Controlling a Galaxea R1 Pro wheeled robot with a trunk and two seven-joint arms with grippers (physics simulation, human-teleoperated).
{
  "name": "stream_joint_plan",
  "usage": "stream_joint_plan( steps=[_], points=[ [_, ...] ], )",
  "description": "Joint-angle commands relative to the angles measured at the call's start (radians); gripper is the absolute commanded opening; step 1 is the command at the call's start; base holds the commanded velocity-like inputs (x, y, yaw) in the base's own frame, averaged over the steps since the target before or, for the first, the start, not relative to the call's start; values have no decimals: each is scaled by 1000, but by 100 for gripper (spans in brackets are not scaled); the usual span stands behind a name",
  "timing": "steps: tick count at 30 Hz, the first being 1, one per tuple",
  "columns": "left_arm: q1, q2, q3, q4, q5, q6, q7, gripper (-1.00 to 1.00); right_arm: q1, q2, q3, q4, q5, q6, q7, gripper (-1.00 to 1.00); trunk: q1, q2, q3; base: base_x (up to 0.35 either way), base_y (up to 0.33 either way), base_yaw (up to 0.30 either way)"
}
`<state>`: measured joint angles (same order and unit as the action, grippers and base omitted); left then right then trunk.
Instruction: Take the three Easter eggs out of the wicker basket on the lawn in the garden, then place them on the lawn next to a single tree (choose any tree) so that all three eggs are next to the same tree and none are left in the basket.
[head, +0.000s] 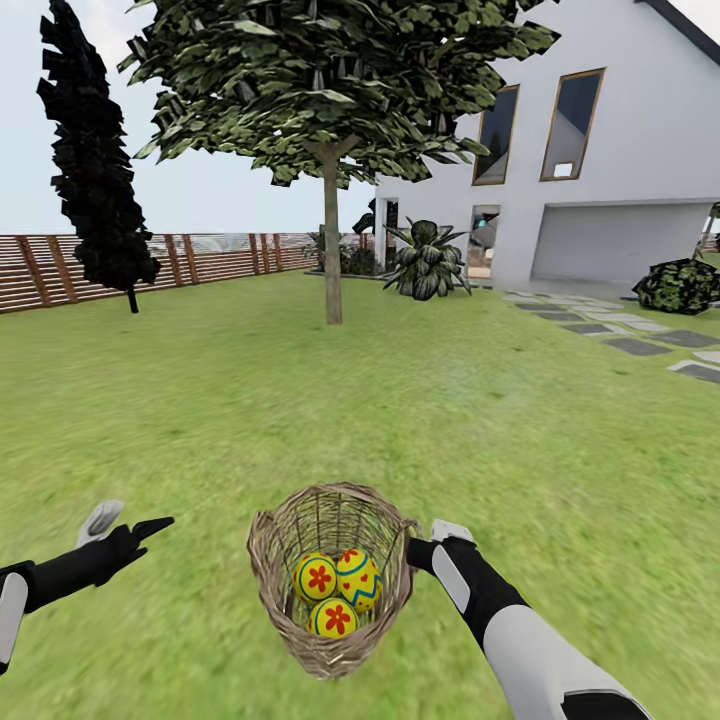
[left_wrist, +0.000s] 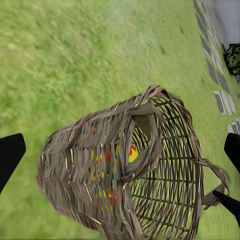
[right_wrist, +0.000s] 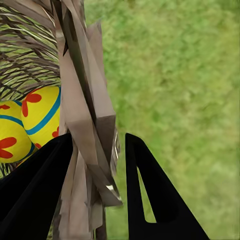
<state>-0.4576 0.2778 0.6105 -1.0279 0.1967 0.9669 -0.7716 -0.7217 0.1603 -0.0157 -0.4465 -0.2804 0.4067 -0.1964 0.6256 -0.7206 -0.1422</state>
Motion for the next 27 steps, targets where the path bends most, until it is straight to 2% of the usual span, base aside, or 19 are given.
stream_joint_plan(
  steps=[1,27],
  points=[
    [-1,0,2,0,-2,4,-5,100,-1,1,-3,-3,-13,3,-6,-100,1,-1,-2,248,0,0],
    [-1,0,2,0,-3,4,-5,100,-1,1,-3,-3,-13,1,-6,-100,1,-1,-2,245,0,0]
  ],
)
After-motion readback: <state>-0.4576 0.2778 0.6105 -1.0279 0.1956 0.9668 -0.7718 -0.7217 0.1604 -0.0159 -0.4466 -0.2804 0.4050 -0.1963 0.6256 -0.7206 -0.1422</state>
